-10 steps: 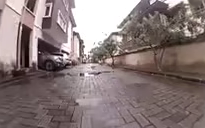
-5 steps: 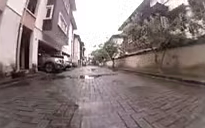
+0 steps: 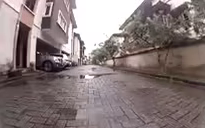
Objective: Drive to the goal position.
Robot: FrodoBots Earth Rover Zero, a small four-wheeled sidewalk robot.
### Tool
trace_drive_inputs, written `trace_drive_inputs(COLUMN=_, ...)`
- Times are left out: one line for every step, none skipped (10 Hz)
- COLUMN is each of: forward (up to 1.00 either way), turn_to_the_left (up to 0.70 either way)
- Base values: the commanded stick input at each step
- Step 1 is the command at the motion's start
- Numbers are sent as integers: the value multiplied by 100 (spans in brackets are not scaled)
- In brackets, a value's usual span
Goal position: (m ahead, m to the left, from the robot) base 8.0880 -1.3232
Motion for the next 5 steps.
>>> trace_drive_inputs(forward=50, turn_to_the_left=0)
trace_drive_inputs(forward=50, turn_to_the_left=0)
trace_drive_inputs(forward=50, turn_to_the_left=0)
trace_drive_inputs(forward=50, turn_to_the_left=0)
trace_drive_inputs(forward=50, turn_to_the_left=0)
